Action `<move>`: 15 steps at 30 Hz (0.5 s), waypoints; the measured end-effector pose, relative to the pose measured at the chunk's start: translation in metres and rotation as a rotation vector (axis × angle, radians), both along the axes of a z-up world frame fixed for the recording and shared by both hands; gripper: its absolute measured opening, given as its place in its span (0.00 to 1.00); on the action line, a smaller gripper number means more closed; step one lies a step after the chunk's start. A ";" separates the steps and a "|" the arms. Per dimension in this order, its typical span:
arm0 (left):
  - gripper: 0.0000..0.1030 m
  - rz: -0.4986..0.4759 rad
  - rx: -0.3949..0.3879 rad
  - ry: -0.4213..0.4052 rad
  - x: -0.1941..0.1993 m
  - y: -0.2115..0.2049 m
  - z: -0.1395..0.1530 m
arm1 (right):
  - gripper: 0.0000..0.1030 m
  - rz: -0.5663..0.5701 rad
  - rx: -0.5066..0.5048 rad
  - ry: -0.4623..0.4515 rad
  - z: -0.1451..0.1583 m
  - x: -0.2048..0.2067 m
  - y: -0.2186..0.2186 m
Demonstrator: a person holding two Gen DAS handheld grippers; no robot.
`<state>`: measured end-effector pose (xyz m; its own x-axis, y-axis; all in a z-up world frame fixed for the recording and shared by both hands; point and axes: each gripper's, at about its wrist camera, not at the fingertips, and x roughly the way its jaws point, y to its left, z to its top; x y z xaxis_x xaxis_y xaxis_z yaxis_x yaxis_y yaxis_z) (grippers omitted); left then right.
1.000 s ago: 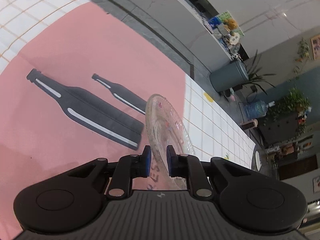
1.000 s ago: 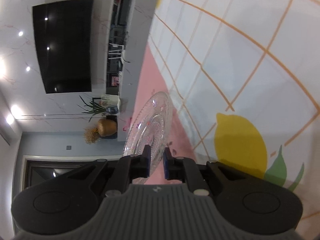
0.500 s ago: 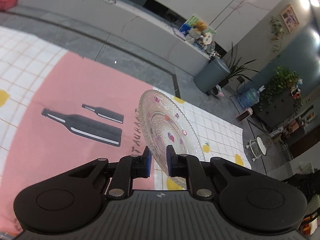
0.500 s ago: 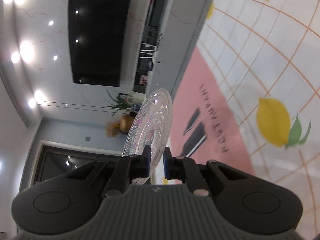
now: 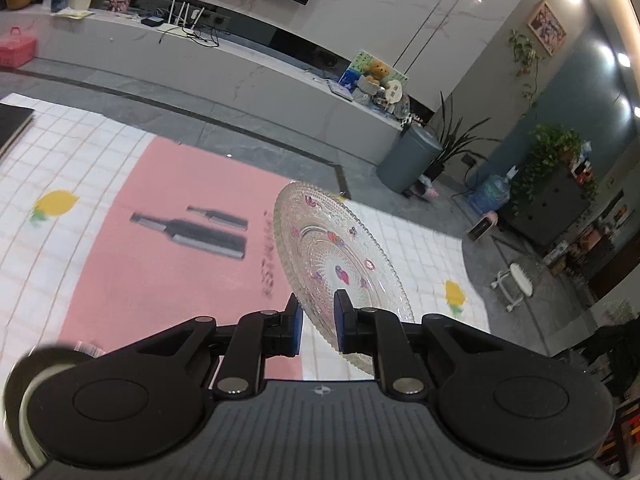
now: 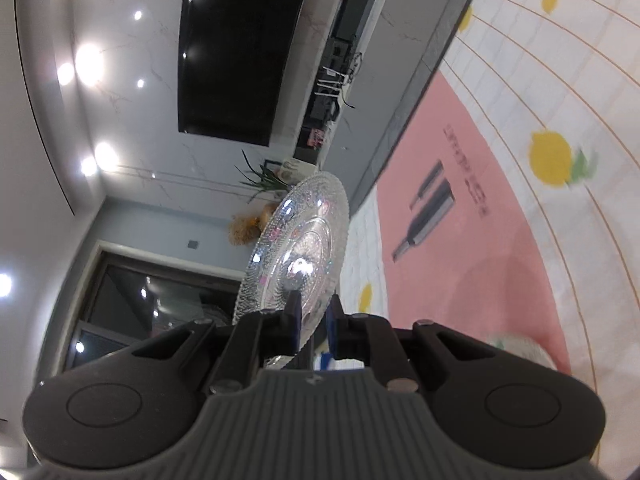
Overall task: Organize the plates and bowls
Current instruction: 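Lift the second glass plate on edge and carry it toward the plate stack with both tools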
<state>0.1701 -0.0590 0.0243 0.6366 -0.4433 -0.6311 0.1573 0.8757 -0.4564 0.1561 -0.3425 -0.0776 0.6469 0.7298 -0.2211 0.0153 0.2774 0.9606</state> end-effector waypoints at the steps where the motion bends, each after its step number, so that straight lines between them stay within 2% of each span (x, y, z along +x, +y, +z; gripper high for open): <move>1: 0.17 -0.002 0.004 0.003 -0.006 0.000 -0.002 | 0.10 0.006 -0.004 0.005 -0.002 -0.009 0.001; 7: 0.18 0.004 -0.022 0.042 -0.034 0.005 -0.026 | 0.10 0.006 0.028 0.065 -0.023 -0.048 0.002; 12: 0.21 -0.014 0.006 0.067 -0.041 0.000 -0.039 | 0.10 0.017 0.061 0.117 -0.043 -0.050 -0.003; 15: 0.22 -0.018 0.031 0.078 -0.043 -0.003 -0.048 | 0.10 0.040 0.039 0.144 -0.051 -0.046 -0.005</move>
